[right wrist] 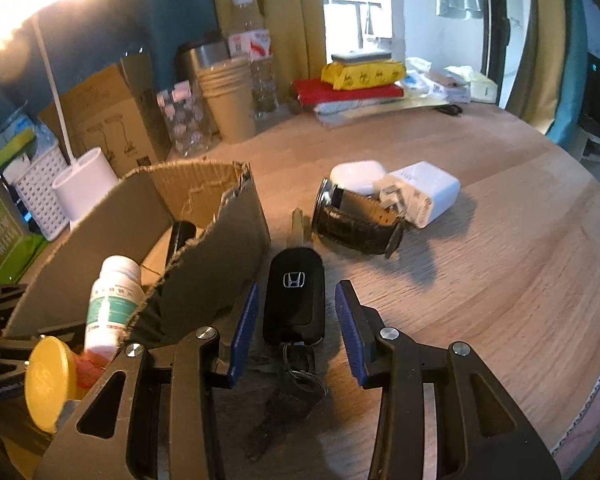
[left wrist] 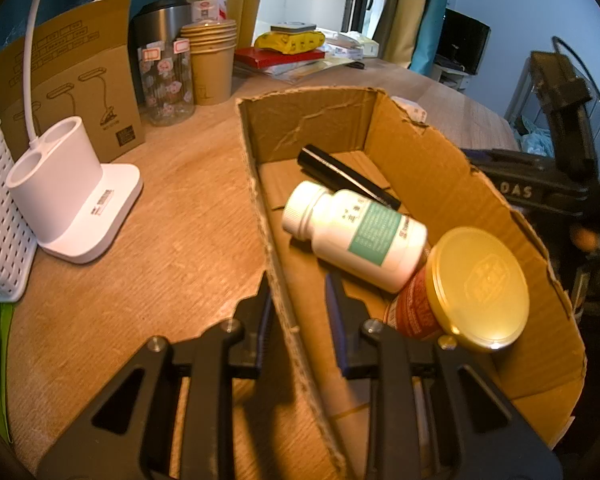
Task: Organize rigid objects
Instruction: 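Move the right gripper over the black car key fob, then grasp the key fob with the right gripper and lift it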
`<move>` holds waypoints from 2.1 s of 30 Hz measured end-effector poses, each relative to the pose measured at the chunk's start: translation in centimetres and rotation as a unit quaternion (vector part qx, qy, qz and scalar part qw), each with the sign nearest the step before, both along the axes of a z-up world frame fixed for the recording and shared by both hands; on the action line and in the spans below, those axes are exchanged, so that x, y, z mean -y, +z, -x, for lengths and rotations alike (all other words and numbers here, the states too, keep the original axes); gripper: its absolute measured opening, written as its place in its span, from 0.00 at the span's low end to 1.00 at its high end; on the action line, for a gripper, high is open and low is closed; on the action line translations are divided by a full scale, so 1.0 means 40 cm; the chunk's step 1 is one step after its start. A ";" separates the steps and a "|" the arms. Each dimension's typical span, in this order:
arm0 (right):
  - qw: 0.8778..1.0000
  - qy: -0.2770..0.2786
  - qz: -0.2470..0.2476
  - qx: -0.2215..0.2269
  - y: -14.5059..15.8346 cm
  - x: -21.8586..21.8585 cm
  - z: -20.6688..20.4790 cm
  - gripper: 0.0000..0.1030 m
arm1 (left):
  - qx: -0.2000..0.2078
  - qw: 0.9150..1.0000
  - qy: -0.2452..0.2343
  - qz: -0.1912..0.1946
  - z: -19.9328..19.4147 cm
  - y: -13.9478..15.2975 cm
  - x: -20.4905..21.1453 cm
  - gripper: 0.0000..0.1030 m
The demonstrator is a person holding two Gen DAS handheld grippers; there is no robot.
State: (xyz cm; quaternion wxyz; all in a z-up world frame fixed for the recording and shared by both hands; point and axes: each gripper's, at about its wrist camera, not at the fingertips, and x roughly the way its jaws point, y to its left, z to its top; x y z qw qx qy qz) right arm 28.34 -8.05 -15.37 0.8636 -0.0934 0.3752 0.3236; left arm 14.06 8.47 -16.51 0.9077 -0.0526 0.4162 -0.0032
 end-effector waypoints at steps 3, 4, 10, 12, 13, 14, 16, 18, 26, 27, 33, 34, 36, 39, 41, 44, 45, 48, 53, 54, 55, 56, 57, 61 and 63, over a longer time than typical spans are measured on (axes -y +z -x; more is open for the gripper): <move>1.000 0.002 0.009 -0.010 -0.014 -0.009 -0.010 0.41 | 0.000 1.000 0.000 0.000 0.000 0.000 0.000 0.25; 1.000 0.004 0.012 -0.012 -0.016 -0.012 -0.012 0.41 | 0.000 1.000 0.000 0.000 0.000 0.000 0.000 0.25; 0.999 0.006 0.034 -0.006 -0.021 -0.032 -0.025 0.43 | 0.000 1.000 0.000 0.000 0.000 0.000 0.000 0.25; 0.999 0.001 0.047 -0.011 -0.030 -0.038 -0.035 0.43 | 0.000 1.000 0.000 0.000 0.000 0.000 -0.001 0.25; 0.999 0.000 0.052 -0.015 -0.035 -0.042 -0.039 0.43 | 0.000 1.000 0.000 0.000 0.000 0.000 -0.001 0.26; 0.998 0.001 0.056 -0.014 -0.037 -0.045 -0.041 0.43 | 0.000 1.000 0.000 0.000 0.000 0.000 0.000 0.25; 0.998 0.002 0.058 -0.014 -0.039 -0.047 -0.044 0.43 | 0.000 1.000 0.000 0.000 0.000 -0.001 -0.001 0.26; 0.998 0.001 0.056 -0.014 -0.039 -0.046 -0.044 0.43 | 0.000 1.000 0.001 0.000 0.001 -0.002 0.003 0.26; 1.000 0.006 0.016 -0.011 -0.021 -0.025 -0.025 0.37 | 0.000 1.000 0.001 0.001 0.001 -0.003 0.003 0.26; 1.000 0.004 0.014 -0.009 -0.018 -0.022 -0.021 0.37 | 0.000 1.000 0.001 0.001 0.000 -0.002 0.002 0.26; 1.000 -0.004 0.000 0.008 0.021 0.000 0.001 0.37 | 0.000 1.000 0.001 0.001 0.001 -0.003 0.002 0.26; 1.000 -0.007 -0.002 0.012 0.030 0.005 0.004 0.37 | 0.000 1.000 0.001 0.001 0.000 -0.002 0.001 0.26; 1.000 -0.012 -0.010 0.021 0.053 0.015 0.012 0.37 | 0.000 1.000 0.001 0.001 0.001 -0.003 0.002 0.26; 0.999 -0.017 -0.022 0.038 0.094 0.028 0.027 0.37 | 0.000 1.000 0.000 0.001 0.000 -0.002 0.001 0.26; 0.998 -0.017 -0.031 0.051 0.124 0.034 0.039 0.37 | 0.000 1.000 0.000 0.001 0.000 -0.002 0.001 0.26; 0.997 -0.011 -0.040 0.072 0.169 0.037 0.068 0.37 | 0.000 1.000 0.000 0.001 0.000 -0.002 0.001 0.26; 0.996 -0.009 -0.043 0.077 0.182 0.037 0.076 0.37 | 0.000 1.000 0.000 0.001 0.000 -0.002 0.001 0.26; 0.994 0.000 -0.052 0.091 0.220 0.030 0.099 0.37 | 0.000 1.000 0.000 0.002 0.000 -0.003 0.001 0.26; 0.992 0.024 -0.064 0.108 0.267 0.000 0.133 0.37 | 0.000 1.000 0.000 0.002 0.000 -0.003 0.001 0.26; 0.991 0.029 -0.066 0.112 0.275 -0.008 0.142 0.37 | 0.000 1.000 0.000 0.002 0.000 -0.003 0.001 0.26; 0.990 0.035 -0.067 0.115 0.283 -0.018 0.150 0.37 | 0.000 1.000 0.000 0.002 0.000 -0.004 0.003 0.26; 0.990 0.040 -0.068 0.117 0.288 -0.025 0.156 0.37 | 0.000 1.000 0.000 0.002 0.000 -0.003 0.001 0.26; 0.990 0.044 -0.069 0.119 0.291 -0.031 0.161 0.37 | 0.000 1.000 0.000 0.002 0.000 -0.003 0.001 0.26; 0.988 0.063 -0.073 0.122 0.303 -0.060 0.176 0.37 | 0.000 1.000 0.000 0.002 0.000 -0.003 0.001 0.26; 0.987 0.076 -0.078 0.120 0.307 -0.075 0.180 0.37 | 0.000 1.000 0.000 0.002 0.000 -0.004 0.002 0.26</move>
